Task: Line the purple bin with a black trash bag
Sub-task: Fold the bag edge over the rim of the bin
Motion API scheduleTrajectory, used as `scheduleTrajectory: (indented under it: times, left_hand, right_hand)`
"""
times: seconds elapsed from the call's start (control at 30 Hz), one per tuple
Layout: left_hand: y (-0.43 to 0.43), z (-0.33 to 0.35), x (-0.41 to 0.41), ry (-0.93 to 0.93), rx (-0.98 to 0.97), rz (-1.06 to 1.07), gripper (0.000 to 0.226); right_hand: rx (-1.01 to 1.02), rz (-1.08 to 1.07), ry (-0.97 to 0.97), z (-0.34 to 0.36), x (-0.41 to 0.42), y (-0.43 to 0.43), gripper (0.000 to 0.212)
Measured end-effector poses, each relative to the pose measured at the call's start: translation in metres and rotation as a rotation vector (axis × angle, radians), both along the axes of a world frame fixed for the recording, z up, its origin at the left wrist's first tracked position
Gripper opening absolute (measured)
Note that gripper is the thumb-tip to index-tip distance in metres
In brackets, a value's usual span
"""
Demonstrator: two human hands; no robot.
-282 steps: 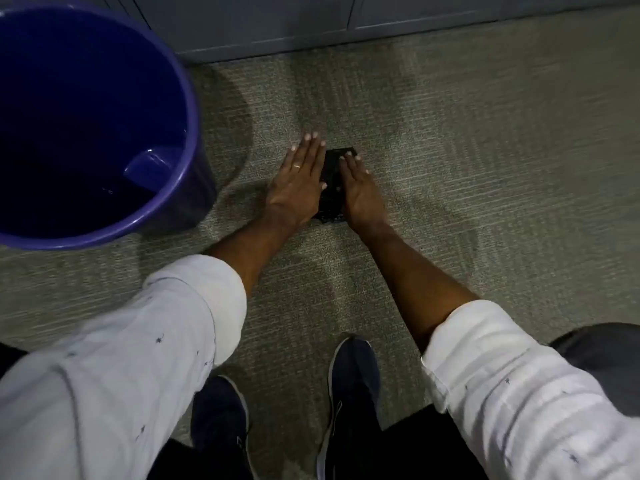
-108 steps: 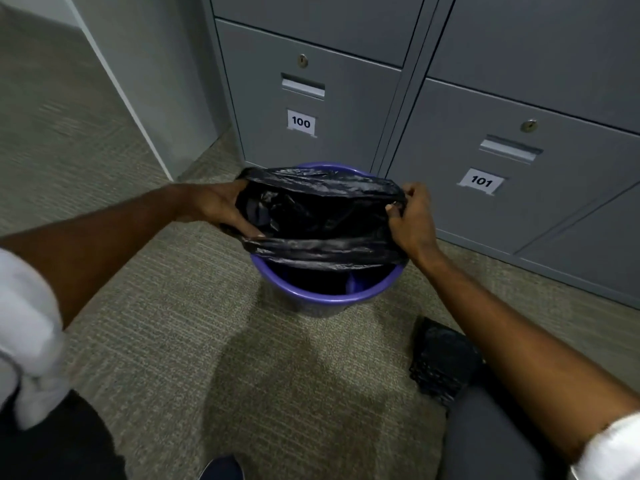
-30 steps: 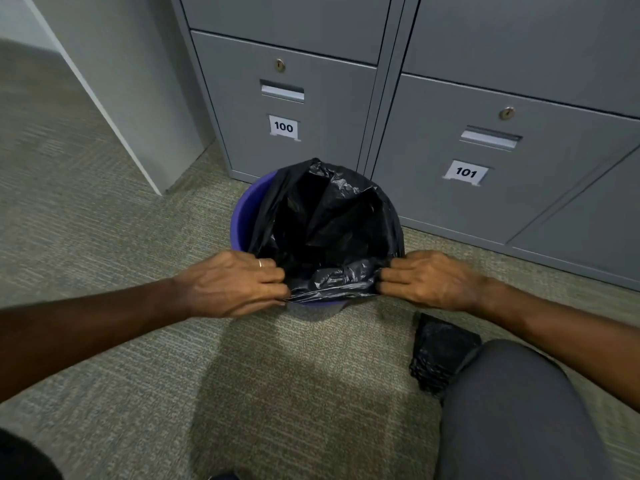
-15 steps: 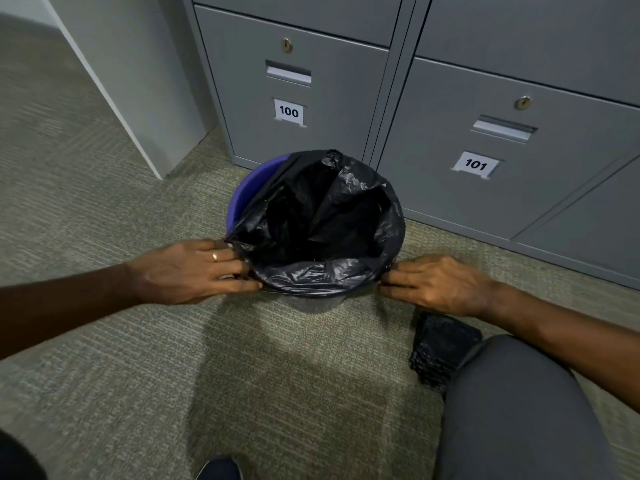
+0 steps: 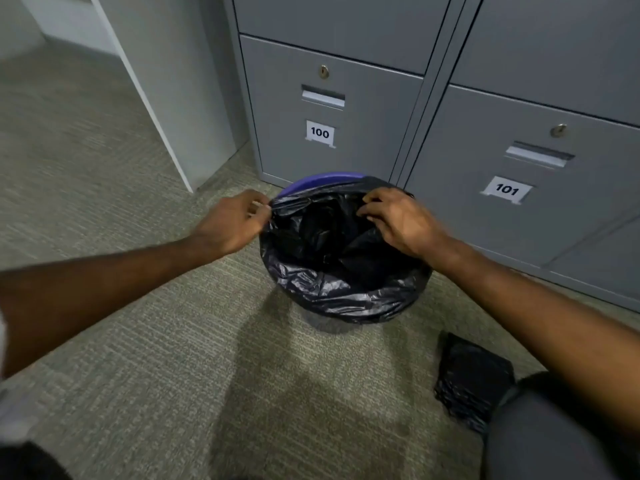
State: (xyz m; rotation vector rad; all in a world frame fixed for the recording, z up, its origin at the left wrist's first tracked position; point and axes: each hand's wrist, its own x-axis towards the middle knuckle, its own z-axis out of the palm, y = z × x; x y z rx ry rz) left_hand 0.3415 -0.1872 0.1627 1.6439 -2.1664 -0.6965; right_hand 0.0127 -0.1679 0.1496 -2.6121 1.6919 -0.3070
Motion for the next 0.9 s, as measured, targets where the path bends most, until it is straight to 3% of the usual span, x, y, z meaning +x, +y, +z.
scheduleTrajectory:
  times: [0.17,0.3,0.57,0.67,0.8,0.9]
  left_hand:
    - [-0.029,-0.007,-0.042,-0.138,0.025,0.0,0.044]
    - [-0.046,-0.016,-0.057,-0.146,-0.016,-0.012,0.04]
    - [-0.068,-0.035,-0.068,0.14,-0.11,0.061,0.044]
    - [-0.079,-0.037,-0.063,0.161,-0.123,0.115,0.046]
    - [-0.094,-0.041,-0.056,0.257,-0.029,0.116,0.049]
    - [-0.104,-0.041,-0.055,0.394,0.151,0.178,0.047]
  right_hand:
    - [0.037,-0.037,0.126,-0.011,0.012,-0.038,0.039]
    - [0.027,-0.083,0.049,-0.013,0.018,-0.047,0.049]
    - [0.056,-0.196,-0.047,-0.012,0.029,-0.066,0.055]
    - [0.106,-0.232,-0.044,-0.008,0.031,-0.078,0.059]
    - [0.16,-0.287,-0.035,-0.004,0.033,-0.093,0.059]
    - [0.179,-0.278,-0.08,-0.005,0.031,-0.099,0.049]
